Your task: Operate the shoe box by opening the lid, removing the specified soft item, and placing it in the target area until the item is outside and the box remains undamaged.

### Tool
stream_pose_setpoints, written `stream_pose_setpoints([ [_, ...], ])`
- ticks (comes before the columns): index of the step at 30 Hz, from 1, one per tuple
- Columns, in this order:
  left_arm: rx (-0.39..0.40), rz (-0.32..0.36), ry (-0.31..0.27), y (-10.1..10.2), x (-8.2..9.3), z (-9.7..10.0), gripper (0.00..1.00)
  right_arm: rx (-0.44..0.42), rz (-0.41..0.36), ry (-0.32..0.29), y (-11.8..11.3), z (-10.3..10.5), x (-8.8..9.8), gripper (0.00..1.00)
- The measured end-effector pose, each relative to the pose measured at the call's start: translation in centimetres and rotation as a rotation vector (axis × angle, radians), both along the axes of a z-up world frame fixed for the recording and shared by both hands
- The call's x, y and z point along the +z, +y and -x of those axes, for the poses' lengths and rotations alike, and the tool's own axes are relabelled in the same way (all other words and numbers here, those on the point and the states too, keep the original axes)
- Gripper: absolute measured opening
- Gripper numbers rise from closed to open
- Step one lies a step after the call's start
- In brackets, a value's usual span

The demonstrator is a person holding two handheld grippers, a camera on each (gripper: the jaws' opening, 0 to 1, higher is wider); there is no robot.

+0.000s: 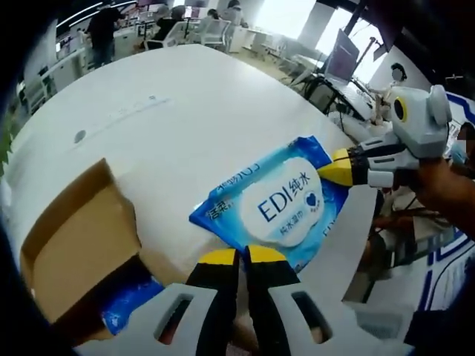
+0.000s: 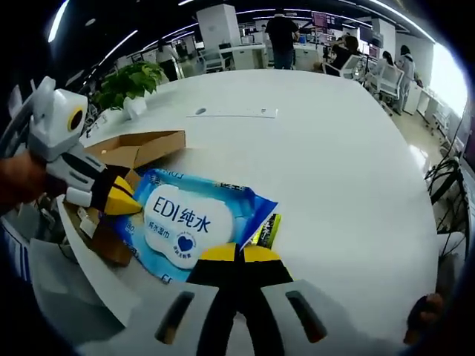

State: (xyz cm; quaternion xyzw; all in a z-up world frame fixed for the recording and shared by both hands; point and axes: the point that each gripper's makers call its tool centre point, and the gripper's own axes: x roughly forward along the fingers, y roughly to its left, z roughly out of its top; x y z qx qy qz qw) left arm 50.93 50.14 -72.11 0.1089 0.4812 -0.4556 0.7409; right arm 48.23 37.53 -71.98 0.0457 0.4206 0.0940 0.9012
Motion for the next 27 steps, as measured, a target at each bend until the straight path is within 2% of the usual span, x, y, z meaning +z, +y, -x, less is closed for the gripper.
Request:
stream_pose_setpoints([
  [21,-0.008,-0.029,0.053,-0.8,-4.0,-0.4,0.0,0.014,0.012,0.078,-0.9,-0.7,-4.3,0.0],
  [27,-0.017,-0.035,0.046,-1.0,-4.7,-0.5,0.0,0.007,0.013,0.093,-1.1,-0.8,-5.2,0.0],
])
